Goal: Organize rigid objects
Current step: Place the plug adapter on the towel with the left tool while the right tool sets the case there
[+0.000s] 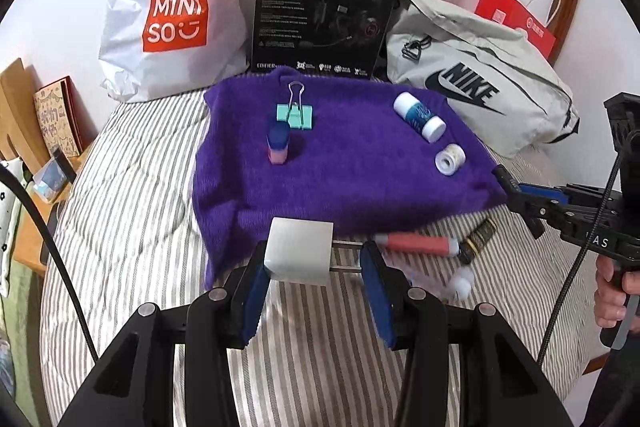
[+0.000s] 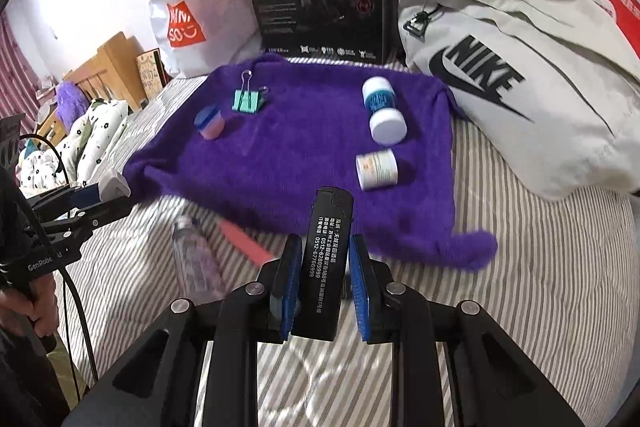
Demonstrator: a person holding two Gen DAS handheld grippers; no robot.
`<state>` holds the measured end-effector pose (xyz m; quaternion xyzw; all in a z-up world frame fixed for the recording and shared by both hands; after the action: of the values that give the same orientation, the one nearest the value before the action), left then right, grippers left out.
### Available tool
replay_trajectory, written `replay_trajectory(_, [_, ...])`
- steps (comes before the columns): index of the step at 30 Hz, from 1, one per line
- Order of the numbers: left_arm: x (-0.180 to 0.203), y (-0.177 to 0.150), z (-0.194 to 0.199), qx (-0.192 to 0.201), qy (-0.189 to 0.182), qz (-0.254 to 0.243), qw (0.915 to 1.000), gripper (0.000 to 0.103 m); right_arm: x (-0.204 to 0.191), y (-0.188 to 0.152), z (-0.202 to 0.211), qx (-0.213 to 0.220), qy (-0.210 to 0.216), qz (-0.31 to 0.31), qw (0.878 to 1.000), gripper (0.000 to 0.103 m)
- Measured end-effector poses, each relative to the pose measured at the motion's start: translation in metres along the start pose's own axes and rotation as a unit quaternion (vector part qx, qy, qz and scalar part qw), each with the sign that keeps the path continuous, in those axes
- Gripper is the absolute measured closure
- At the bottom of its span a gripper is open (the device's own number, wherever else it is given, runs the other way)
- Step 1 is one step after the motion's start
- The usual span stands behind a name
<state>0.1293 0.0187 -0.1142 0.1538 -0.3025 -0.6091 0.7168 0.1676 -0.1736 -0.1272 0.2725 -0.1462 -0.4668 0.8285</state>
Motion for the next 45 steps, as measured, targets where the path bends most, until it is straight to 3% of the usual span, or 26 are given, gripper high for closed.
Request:
replay_trajectory(9, [0.0, 0.042, -0.026, 0.003, -0.001, 0.002, 1.0, 0.06, 0.009, 0.037, -0.041, -0.011, 0.01, 0.01, 1.0, 0.079])
replay_trajectory(16, [-0.007, 0.057, -0.061, -0.013, -0.002, 0.016, 0.9998, 0.06, 0.012, 0.044, -0.072, -0.029, 0.018, 0.008, 0.999, 0.079])
replay_trajectory(37, [-0.014, 0.055, -0.113, -0.044, 0.019, 0.019, 0.9987, 0.06, 0.013, 0.044, -0.109, -0.06, 0.017, 0.026, 0.998, 0.081])
replay_trajectory(45, [-0.012, 0.055, -0.12, -0.04, 0.046, -0.01, 0.9981, 0.06, 0.014, 0.044, -0.109, -0.056, 0.022, 0.033, 0.998, 0.081])
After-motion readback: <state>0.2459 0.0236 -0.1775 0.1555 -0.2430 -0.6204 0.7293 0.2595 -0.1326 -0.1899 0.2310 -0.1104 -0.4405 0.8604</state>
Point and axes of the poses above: each gripper's, at about its wrist camera, not at the fingertips, and z roughly against the way its jaws point, x to its right, y to its top, the point moved 8 cm from there along -z, roughly the way its jaws point, and after that the axes turned 12 degrees about z, right-handed, at the moved point
